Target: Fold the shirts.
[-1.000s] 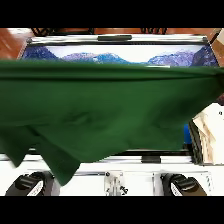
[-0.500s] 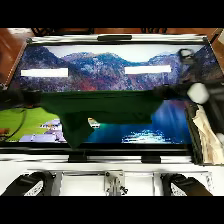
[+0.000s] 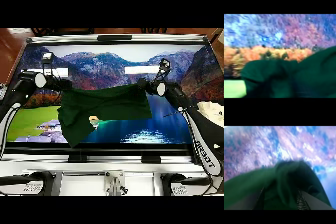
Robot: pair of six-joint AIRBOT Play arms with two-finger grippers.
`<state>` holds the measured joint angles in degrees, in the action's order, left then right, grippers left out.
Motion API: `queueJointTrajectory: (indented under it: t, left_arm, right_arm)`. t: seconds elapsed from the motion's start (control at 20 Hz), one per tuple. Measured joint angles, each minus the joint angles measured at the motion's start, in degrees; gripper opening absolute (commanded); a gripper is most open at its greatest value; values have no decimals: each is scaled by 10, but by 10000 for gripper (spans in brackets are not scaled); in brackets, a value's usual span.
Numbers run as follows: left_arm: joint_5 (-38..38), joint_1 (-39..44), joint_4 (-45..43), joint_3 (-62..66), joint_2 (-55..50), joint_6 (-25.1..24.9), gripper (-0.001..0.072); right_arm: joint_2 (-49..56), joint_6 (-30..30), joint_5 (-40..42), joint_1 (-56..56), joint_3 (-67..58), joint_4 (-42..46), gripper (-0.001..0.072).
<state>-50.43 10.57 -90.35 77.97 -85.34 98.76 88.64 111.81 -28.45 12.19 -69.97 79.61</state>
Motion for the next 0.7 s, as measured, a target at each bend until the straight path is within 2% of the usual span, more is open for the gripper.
queueJointTrajectory:
  t: [0.1, 0.3, 0.45, 0.55, 0.7]
  left_arm:
    - [-52, -7, -14, 32, -18, -4, 594]
    - [-243, -61, -41, 92, -32, -82, 595]
    - [-365, -133, 23, 76, -21, -110, 595]
    - [-399, -176, 96, 23, 4, -121, 597]
    - [-392, -221, 169, -102, 52, -145, 598]
  right_arm:
    - [-7, -26, -34, -11, -13, -4, 505]
    - [-50, -100, -186, -78, -45, 12, 506]
    - [-72, -152, -330, -156, -55, -8, 505]
    - [-79, -193, -410, -197, -58, -30, 505]
    - [-83, -234, -476, -234, -60, -44, 505]
